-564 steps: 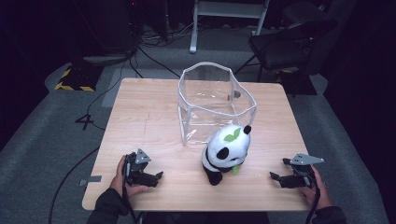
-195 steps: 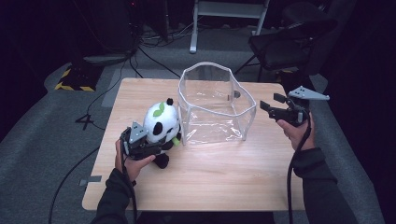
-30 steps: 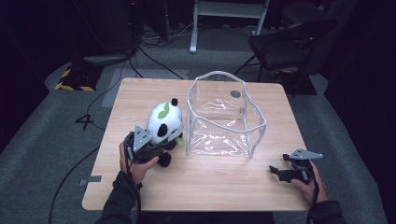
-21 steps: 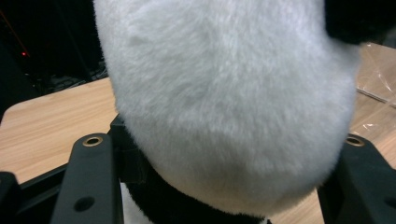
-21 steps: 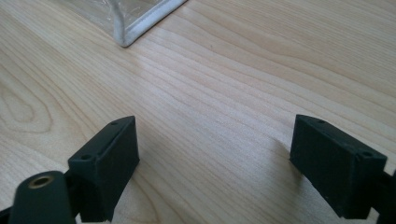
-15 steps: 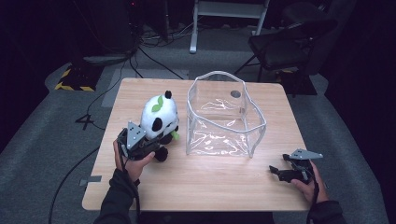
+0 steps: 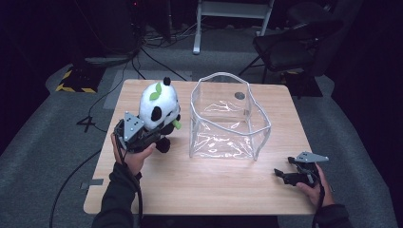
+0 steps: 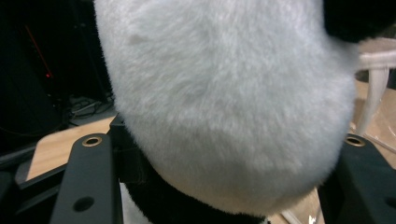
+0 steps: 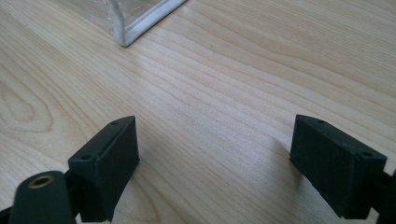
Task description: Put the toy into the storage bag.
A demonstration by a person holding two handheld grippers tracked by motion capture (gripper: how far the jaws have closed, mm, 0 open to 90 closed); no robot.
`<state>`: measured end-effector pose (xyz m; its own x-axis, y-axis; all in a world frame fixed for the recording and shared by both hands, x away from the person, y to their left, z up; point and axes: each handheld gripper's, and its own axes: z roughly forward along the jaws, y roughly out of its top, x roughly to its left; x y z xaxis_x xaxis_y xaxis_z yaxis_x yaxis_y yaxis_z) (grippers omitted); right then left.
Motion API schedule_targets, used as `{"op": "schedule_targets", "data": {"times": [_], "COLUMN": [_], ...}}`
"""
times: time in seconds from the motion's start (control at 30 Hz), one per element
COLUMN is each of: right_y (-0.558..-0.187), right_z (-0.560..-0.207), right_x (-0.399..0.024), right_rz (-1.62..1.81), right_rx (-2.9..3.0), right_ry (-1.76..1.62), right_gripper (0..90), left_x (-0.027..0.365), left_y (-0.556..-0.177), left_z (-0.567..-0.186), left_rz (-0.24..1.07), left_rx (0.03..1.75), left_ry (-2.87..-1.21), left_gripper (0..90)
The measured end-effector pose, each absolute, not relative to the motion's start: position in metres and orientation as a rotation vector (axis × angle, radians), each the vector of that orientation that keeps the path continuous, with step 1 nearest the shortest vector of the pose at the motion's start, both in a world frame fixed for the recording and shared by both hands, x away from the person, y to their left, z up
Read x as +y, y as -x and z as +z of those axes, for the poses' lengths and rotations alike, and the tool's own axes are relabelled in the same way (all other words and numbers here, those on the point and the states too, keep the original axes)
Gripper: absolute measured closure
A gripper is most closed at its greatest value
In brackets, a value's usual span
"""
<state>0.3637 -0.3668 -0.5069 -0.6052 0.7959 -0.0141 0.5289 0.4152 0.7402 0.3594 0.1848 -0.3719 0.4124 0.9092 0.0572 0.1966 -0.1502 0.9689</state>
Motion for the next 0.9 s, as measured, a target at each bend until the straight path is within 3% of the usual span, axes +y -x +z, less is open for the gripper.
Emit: {"op": "schedule_targets", "data": {"times": [0.9], "right_y": [-0.364], "right_z": [-0.507], "right_x": [-0.367], "right_rz": [1.014], "right_rx": [2.312], "right_ry": [-1.138], "right_gripper": [15.5], "left_x": [0.177], "left_y": [-0.373], "left_z": [-0.317], "left_rz": [0.887], "left_rx": [0.942], "left_ry": [-1.547], "left_gripper": [37.4]}}
